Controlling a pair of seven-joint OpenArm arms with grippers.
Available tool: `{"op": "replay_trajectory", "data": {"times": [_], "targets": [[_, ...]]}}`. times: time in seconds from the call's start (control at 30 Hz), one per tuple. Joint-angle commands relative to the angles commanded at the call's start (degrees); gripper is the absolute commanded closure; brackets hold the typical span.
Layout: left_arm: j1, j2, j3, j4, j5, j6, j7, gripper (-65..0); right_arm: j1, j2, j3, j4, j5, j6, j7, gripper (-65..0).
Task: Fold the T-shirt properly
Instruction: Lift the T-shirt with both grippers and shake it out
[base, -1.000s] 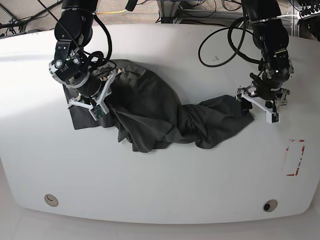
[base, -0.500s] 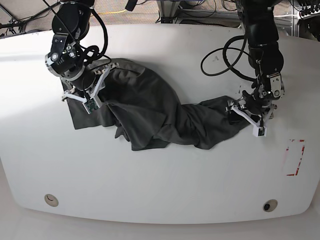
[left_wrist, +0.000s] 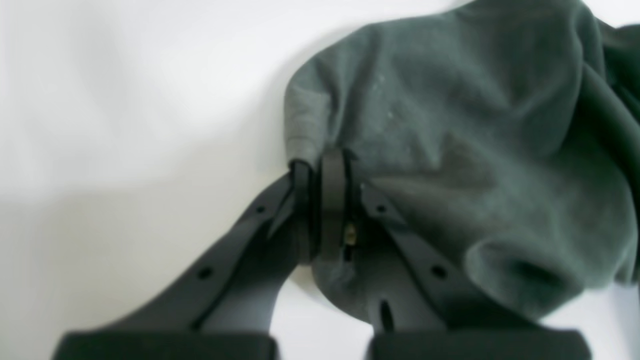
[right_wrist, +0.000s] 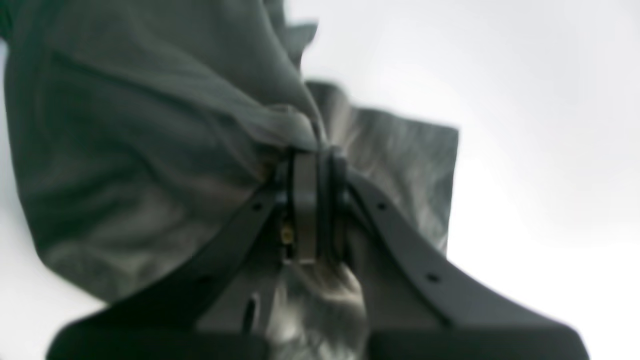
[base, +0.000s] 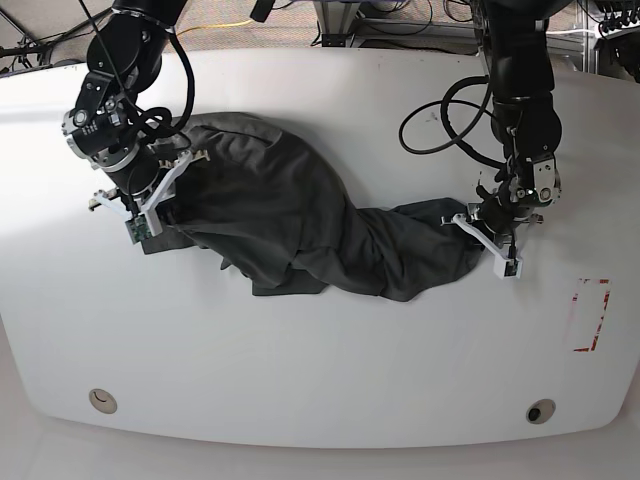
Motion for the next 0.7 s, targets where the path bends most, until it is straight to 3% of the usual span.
{"op": "replay_trajectory", "data": {"times": [0.3,0.53,0.7], "targets": [[-3.4,-4.6,-0.3,17.1,0.0,0.0,7.6,0.0,10.4,2.8,-0.3,-1.7,-0.1,0.00,-1.7,0.0],[-10.1,-9.5,-0.3,22.7,0.0,0.0,10.1,0.0,23.4,6.0,-0.4,-7.7,-0.1,0.00,-5.1,0.0],[-17.5,-12.1,-0.3,22.9,0.0,-0.9,11.8,0.0,31.9,9.4,-5.6,-12.6,-0.1,0.00,-5.1,0.0]]}}
